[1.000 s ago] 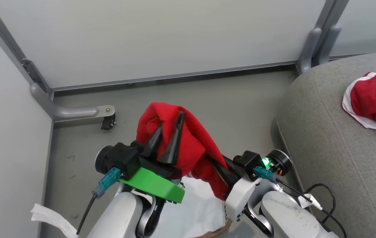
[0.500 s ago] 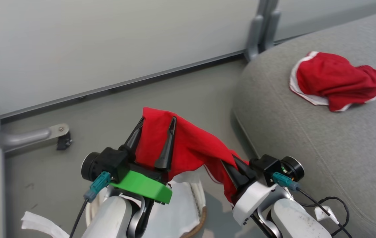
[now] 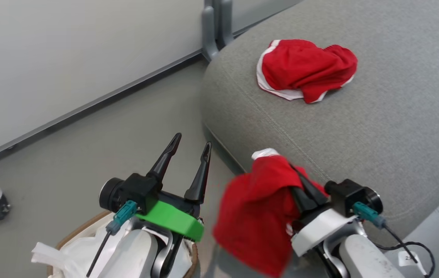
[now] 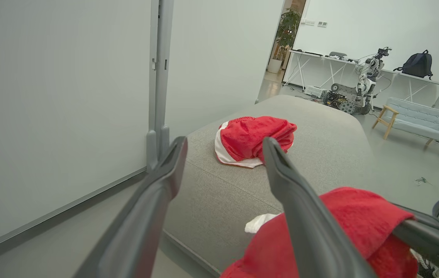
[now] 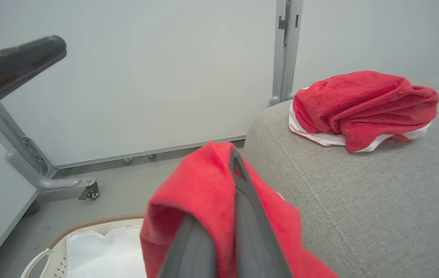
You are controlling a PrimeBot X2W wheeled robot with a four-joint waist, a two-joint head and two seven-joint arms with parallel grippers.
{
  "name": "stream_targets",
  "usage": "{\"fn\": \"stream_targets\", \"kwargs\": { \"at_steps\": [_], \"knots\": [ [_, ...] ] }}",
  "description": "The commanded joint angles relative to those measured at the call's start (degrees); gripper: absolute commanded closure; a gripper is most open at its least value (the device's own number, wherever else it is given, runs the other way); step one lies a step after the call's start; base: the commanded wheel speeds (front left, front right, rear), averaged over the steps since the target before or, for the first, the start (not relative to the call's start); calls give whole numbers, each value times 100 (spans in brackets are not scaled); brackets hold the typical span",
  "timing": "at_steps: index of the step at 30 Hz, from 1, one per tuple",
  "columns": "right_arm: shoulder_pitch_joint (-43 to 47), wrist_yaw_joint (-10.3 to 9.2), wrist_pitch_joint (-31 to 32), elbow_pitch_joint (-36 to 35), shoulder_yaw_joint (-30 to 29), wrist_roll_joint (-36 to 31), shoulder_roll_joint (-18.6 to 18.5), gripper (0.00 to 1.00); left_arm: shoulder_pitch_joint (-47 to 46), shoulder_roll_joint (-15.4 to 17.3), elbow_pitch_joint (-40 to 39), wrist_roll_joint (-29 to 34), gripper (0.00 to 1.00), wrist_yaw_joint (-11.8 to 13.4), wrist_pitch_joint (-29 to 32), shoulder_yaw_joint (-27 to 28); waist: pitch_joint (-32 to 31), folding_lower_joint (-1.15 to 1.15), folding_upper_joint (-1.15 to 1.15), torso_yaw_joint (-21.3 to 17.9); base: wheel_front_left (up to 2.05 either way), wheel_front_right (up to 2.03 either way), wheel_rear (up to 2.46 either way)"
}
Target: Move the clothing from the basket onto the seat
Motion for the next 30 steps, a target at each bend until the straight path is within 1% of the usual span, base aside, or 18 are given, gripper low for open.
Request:
{"fn": "stream_targets", "kwargs": {
  "at_steps": [1, 6, 8, 12, 15, 17, 22, 24, 25, 28, 30],
  "knots": [
    [93, -6, -10, -112, -129, 32, -6, 100, -129, 64, 32, -52, 0, -17, -4, -50, 193, 0, -1, -237, 0, 0, 0],
    [178, -6, -11, -450, -655, -13, -9, 100, -315, 119, 172, -151, 0, -17, -3, -304, 310, 0, -1, -288, 0, 0, 0],
    [60, -6, -11, -577, -904, -128, -9, 100, -361, 155, 206, -183, 0, -17, -3, -365, 374, 0, -1, -302, 0, 0, 0],
    [-354, -6, -11, -813, -1612, -514, -57, 100, -436, 224, 192, -216, 0, -17, -4, -435, 538, 0, -1, -323, 0, 0, 0],
    [-787, -7, -11, -930, -2125, -736, -371, 100, -485, 302, 176, -202, 0, -17, -3, -458, 710, 0, -1, -324, 0, 0, 0],
    [-1105, -6, -11, -940, -2325, -815, -644, 100, -517, 364, 162, -185, 0, -17, -3, -444, 829, 0, -1, -320, 0, 0, 0],
    [-2021, -7, -11, -796, -2593, -997, -1292, 100, -533, 540, 118, -123, 0, -17, -3, -383, 1183, 0, -1, -308, 0, 0, 0],
    [-2385, -6, -11, -642, -2701, -1248, -1469, 100, -531, 589, 64, -143, 0, -17, -4, -306, 1321, 0, -1, -304, 0, 0, 0],
    [-2576, -7, -10, -532, -2727, -1321, -1525, 100, -537, 620, 38, -139, 0, -17, -3, -286, 1384, 0, -1, -299, 0, 0, 0],
    [-3199, -6, -10, -137, -2812, -1557, -1541, 100, -585, 737, -81, -57, 0, -17, -4, -247, 1619, 0, -1, -279, 0, 0, 0],
    [-3515, -7, -10, 146, -3001, -1687, -1580, 100, -677, 778, -134, -27, 0, -17, -4, -309, 1795, 0, -1, -142, 0, 0, 0]
  ]
}}
